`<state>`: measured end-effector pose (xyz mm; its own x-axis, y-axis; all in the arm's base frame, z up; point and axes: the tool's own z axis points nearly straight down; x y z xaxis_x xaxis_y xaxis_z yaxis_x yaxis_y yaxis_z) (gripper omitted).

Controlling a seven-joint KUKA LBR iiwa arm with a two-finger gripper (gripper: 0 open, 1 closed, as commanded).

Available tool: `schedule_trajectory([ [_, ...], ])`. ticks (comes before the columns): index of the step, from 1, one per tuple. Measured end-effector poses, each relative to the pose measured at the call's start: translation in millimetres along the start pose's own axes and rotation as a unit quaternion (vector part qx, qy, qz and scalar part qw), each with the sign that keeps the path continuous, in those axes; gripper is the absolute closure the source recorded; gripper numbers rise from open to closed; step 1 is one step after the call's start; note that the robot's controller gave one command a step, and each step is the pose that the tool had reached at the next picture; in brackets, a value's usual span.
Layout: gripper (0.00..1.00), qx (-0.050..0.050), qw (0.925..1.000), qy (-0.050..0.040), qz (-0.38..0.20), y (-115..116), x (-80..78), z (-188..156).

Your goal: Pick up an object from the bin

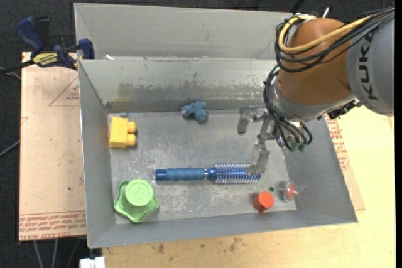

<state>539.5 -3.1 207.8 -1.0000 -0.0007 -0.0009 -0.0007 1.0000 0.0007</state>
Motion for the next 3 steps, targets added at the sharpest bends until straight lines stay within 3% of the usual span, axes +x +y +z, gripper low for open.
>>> schedule_trajectory([
  [1,0.0,-0.001,0.9781,0.0017,-0.208,25,-22.0,140],
  [2,1.0,-0.001,0.9782,0.0007,-0.207,24,-22.6,139],
  [3,1.0,0.0,0.9759,-0.0036,-0.218,35,1.4,13],
])
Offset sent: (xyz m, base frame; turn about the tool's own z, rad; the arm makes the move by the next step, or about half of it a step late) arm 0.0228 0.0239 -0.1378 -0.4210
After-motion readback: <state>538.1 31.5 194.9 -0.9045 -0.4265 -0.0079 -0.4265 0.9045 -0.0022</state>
